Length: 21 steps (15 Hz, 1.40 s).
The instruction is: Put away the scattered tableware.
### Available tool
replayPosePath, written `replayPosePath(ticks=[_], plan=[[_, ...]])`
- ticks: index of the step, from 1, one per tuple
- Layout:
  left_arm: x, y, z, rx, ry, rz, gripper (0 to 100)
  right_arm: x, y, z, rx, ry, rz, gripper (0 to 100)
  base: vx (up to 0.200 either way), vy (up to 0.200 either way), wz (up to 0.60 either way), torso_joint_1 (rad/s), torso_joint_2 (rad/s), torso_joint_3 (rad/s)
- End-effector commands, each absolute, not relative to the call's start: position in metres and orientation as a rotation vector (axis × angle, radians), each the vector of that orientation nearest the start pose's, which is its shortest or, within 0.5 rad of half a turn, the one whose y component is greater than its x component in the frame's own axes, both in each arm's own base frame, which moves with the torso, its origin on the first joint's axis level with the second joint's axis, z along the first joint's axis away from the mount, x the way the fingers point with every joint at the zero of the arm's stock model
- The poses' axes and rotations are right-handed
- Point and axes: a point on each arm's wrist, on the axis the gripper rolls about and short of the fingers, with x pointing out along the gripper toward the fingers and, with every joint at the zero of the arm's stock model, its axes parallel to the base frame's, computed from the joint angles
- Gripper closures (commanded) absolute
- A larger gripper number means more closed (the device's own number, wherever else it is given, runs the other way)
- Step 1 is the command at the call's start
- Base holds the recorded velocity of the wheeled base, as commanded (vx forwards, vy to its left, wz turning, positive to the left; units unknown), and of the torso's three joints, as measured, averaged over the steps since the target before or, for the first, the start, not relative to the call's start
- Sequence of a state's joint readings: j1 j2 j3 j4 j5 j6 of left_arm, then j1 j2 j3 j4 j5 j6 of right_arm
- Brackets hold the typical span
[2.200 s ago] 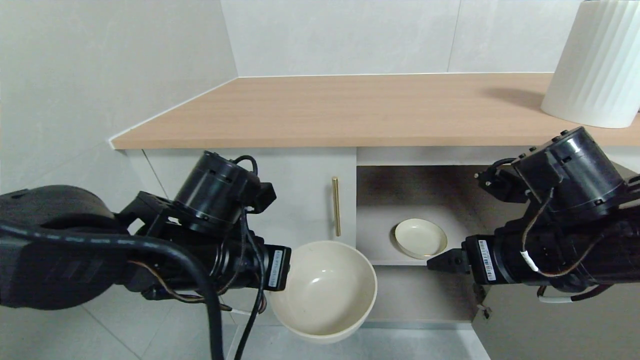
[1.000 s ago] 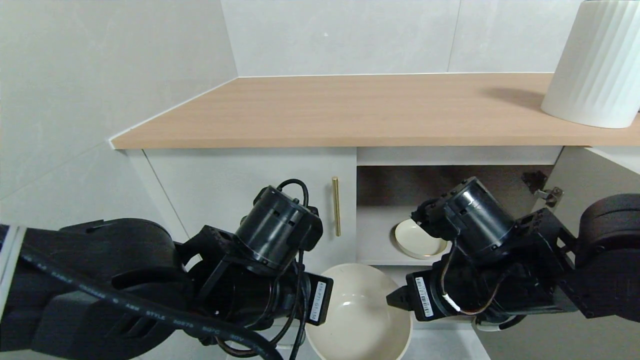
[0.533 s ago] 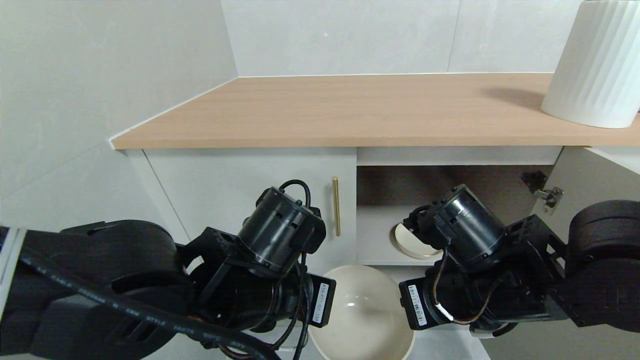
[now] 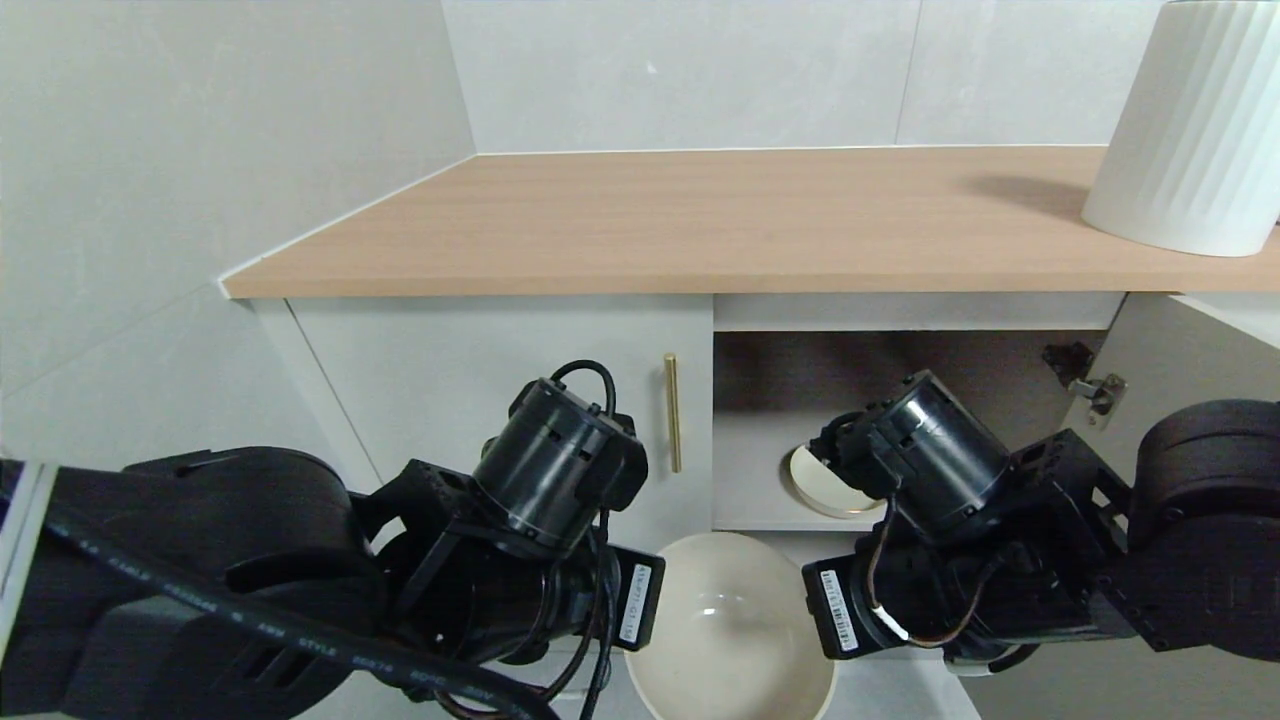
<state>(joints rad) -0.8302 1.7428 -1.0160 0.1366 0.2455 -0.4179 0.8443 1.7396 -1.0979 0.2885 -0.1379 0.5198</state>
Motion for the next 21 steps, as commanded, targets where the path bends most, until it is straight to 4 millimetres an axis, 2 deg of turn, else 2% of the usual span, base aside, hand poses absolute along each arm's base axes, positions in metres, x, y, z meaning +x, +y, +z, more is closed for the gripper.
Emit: replayPosePath(ticks=[1, 4, 5, 7, 8, 9, 12, 16, 19, 21], plan=[[0.205, -0.217, 0.16, 0.054, 0.837, -0.381, 0, 0.2, 0.22, 0.17, 0.026, 0.966, 0.417, 100, 0.0, 0.0, 0.0, 0.0, 0.0, 0.0], [0.203, -0.215, 0.164, 0.046, 0.826, -0.385, 0, 0.201, 0.22, 0.169, 0.034, 0.969, 0.406, 100, 0.0, 0.0, 0.0, 0.0, 0.0, 0.0], [0.202, -0.213, 0.168, 0.039, 0.814, -0.387, 0, 0.208, 0.217, 0.167, 0.065, 0.972, 0.371, 100, 0.0, 0.0, 0.0, 0.0, 0.0, 0.0], [0.201, -0.211, 0.172, 0.029, 0.803, -0.389, 0, 0.236, 0.206, 0.158, 0.147, 0.971, 0.265, 100, 0.0, 0.0, 0.0, 0.0, 0.0, 0.0], [0.202, -0.212, 0.17, 0.033, 0.808, -0.388, 0, 0.263, 0.194, 0.148, 0.237, 0.955, 0.165, 100, 0.0, 0.0, 0.0, 0.0, 0.0, 0.0], [0.202, -0.212, 0.17, 0.034, 0.81, -0.387, 0, 0.279, 0.183, 0.142, 0.291, 0.942, 0.102, 100, 0.0, 0.0, 0.0, 0.0, 0.0, 0.0], [0.201, -0.211, 0.172, 0.03, 0.805, -0.388, 0, 0.31, 0.154, 0.126, 0.367, 0.856, 0.001, 100, 0.0, 0.0, 0.0, 0.0, 0.0, 0.0], [0.202, -0.211, 0.171, 0.024, 0.808, -0.386, 0, 0.326, 0.151, 0.105, 0.381, 0.762, -0.042, 100, 0.0, 0.0, 0.0, 0.0, 0.0, 0.0], [0.202, -0.211, 0.17, 0.026, 0.81, -0.385, 0, 0.34, 0.141, 0.102, 0.41, 0.724, -0.075, 100, 0.0, 0.0, 0.0, 0.0, 0.0, 0.0], [0.202, -0.211, 0.17, 0.025, 0.81, -0.384, 0, 0.35, 0.127, 0.104, 0.435, 0.681, -0.109, 100, 0.0, 0.0, 0.0, 0.0, 0.0, 0.0]])
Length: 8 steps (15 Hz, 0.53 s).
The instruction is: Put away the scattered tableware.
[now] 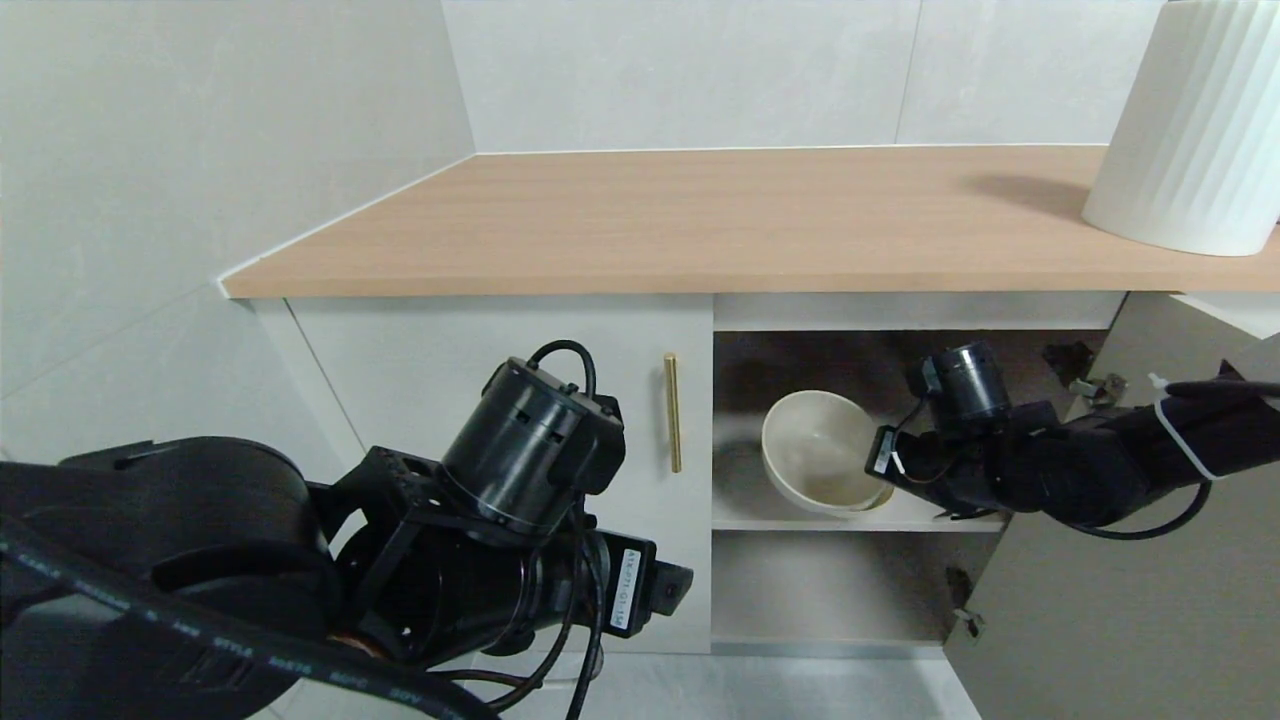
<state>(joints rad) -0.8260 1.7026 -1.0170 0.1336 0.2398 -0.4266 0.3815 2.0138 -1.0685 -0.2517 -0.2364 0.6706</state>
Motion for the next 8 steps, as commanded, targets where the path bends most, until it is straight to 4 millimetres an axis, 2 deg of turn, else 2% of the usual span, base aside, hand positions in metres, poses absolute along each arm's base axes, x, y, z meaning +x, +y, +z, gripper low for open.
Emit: replayPosePath(ticks=[1, 4, 8], plan=[[0.202, -0.212, 0.17, 0.027, 0.812, -0.385, 0, 0.358, 0.121, 0.1, 0.444, 0.672, -0.132, 100, 0.0, 0.0, 0.0, 0.0, 0.0, 0.0], [0.202, -0.212, 0.171, 0.026, 0.808, -0.384, 0, 0.376, 0.114, 0.086, 0.45, 0.675, -0.177, 100, 0.0, 0.0, 0.0, 0.0, 0.0, 0.0], [0.202, -0.211, 0.172, 0.023, 0.806, -0.384, 0, 0.393, 0.116, 0.069, 0.431, 0.662, -0.237, 100, 0.0, 0.0, 0.0, 0.0, 0.0, 0.0]])
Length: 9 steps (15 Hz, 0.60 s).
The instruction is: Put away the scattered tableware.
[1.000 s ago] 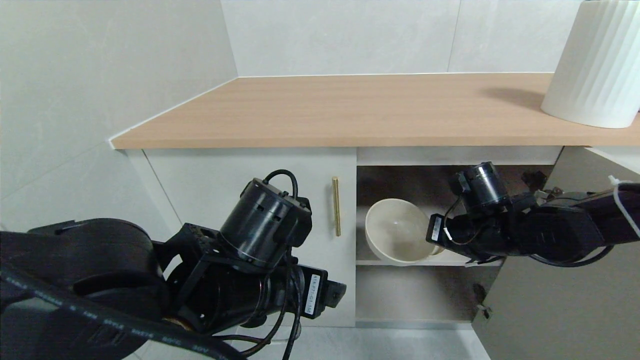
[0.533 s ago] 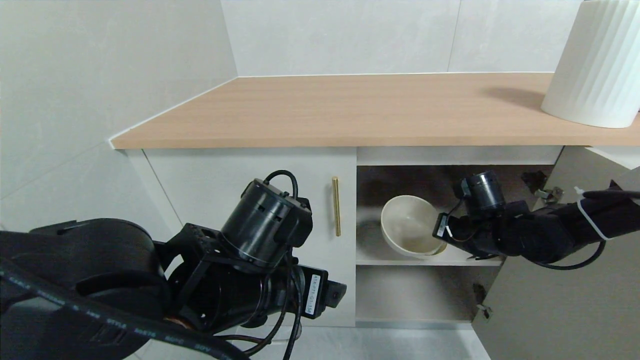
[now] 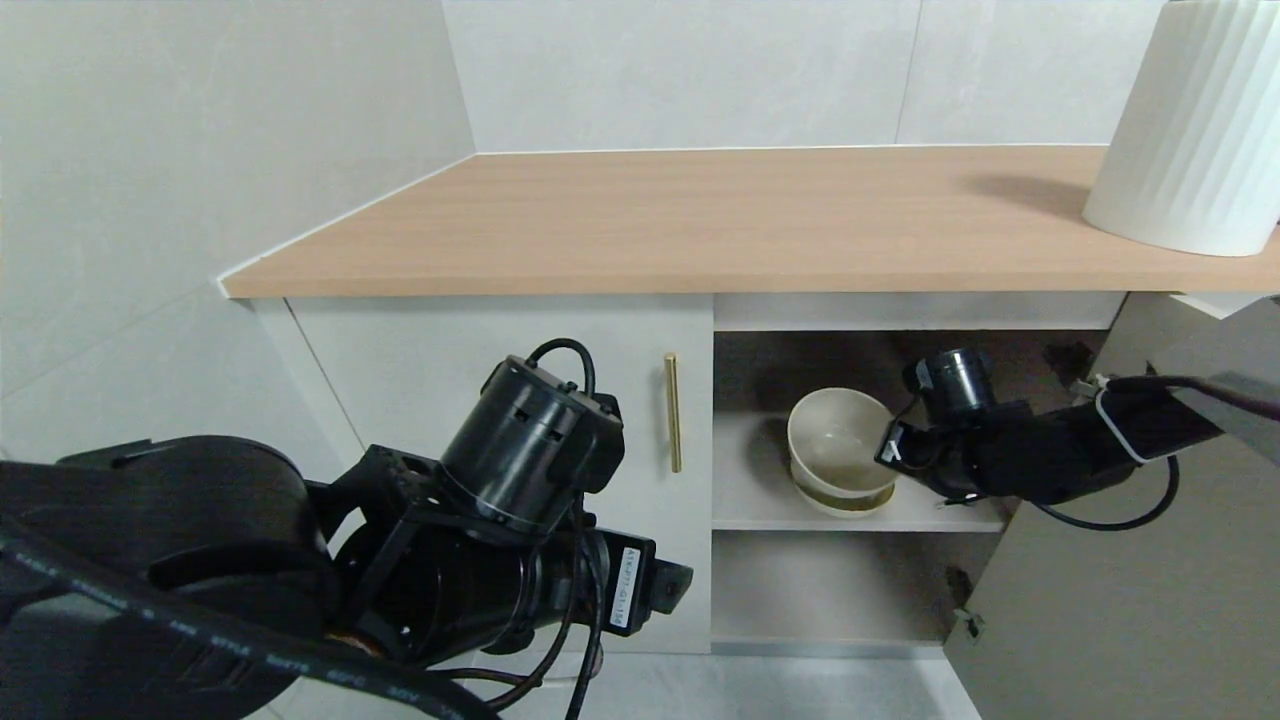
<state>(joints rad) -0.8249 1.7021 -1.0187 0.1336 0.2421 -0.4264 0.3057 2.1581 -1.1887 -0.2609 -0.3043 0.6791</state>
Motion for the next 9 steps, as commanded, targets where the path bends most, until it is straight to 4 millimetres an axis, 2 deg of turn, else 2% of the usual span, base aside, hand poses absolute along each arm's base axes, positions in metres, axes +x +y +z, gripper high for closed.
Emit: replayPosePath(ticks=[1, 9], plan=[[0.203, -0.211, 0.171, 0.024, 0.808, -0.381, 0, 0.397, 0.115, 0.065, 0.431, 0.658, -0.248, 100, 0.0, 0.0, 0.0, 0.0, 0.0, 0.0], [0.203, -0.211, 0.17, 0.024, 0.81, -0.38, 0, 0.408, 0.112, 0.05, 0.423, 0.634, -0.281, 100, 0.0, 0.0, 0.0, 0.0, 0.0, 0.0]])
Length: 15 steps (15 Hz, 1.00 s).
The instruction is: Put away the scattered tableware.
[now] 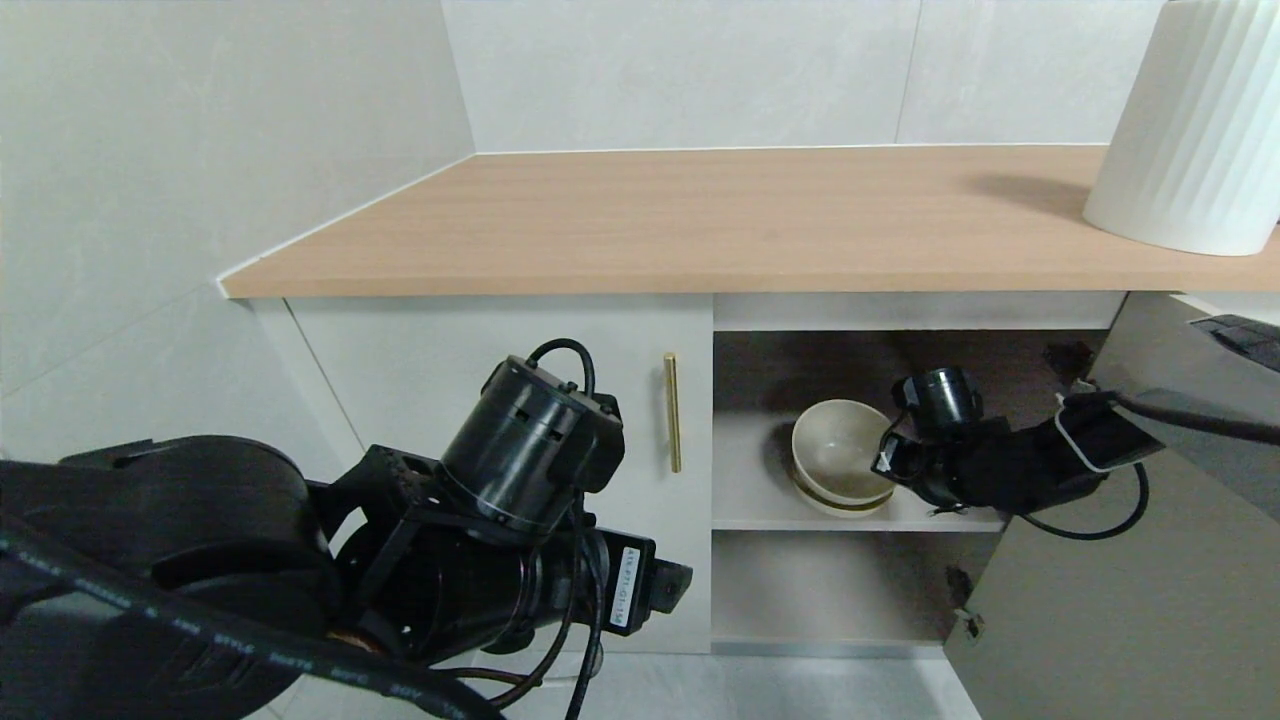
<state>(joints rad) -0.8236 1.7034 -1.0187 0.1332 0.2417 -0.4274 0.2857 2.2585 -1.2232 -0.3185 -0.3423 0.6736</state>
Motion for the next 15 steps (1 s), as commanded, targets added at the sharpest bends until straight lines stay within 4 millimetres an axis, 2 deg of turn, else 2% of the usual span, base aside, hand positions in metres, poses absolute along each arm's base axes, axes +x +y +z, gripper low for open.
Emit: replayPosePath(ticks=[1, 5, 6, 12, 13, 15], plan=[[0.203, -0.211, 0.17, 0.024, 0.81, -0.38, 0, 0.409, 0.111, 0.048, 0.419, 0.632, -0.292, 100, 0.0, 0.0, 0.0, 0.0, 0.0, 0.0], [0.203, -0.211, 0.17, 0.024, 0.81, -0.38, 0, 0.41, 0.111, 0.049, 0.421, 0.628, -0.29, 100, 0.0, 0.0, 0.0, 0.0, 0.0, 0.0], [0.203, -0.211, 0.17, 0.024, 0.81, -0.38, 0, 0.41, 0.111, 0.049, 0.421, 0.628, -0.29, 0, 0.0, 0.0, 0.0, 0.0, 0.0, 0.0], [0.206, -0.209, 0.173, -0.007, 0.801, -0.365, 0, 0.404, 0.117, 0.054, 0.418, 0.636, -0.264, 0, 0.0, 0.0, 0.0, 0.0, 0.0, 0.0], [0.211, -0.207, 0.182, -0.087, 0.781, -0.339, 0, 0.397, 0.119, 0.065, 0.416, 0.628, -0.25, 0, 0.0, 0.0, 0.0, 0.0, 0.0, 0.0], [0.214, -0.192, 0.195, -0.139, 0.744, -0.312, 0, 0.376, 0.122, 0.087, 0.405, 0.635, -0.171, 0, 0.0, 0.0, 0.0, 0.0, 0.0, 0.0]])
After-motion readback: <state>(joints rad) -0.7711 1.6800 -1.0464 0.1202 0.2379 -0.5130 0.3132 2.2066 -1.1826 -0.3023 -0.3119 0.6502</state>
